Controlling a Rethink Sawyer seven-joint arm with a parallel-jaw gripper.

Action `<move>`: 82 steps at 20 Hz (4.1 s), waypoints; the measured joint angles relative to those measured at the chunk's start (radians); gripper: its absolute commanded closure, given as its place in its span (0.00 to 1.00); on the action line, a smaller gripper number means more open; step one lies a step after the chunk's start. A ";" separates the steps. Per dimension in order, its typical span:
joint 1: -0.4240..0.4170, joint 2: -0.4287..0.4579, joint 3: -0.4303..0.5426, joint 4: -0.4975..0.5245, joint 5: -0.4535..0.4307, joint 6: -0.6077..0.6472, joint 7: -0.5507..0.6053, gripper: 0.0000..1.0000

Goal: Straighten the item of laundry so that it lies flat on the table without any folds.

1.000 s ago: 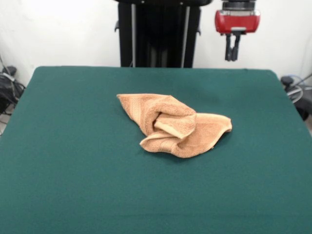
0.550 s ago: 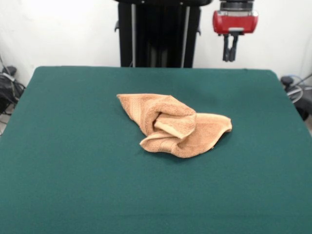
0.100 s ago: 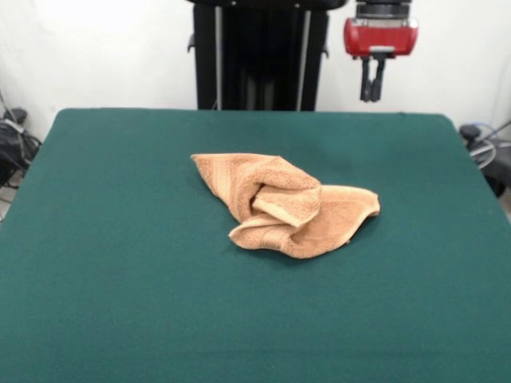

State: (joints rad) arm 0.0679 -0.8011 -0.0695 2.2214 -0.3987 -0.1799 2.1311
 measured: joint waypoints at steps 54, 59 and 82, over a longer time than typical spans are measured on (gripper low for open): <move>0.007 0.008 0.002 0.000 0.000 0.000 0.000 0.00; 0.007 0.029 0.002 0.000 0.000 0.000 0.000 0.00; -0.016 0.109 0.015 -0.003 0.001 0.000 0.000 0.00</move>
State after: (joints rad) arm 0.0518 -0.6919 -0.0541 2.2182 -0.3981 -0.1799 2.1311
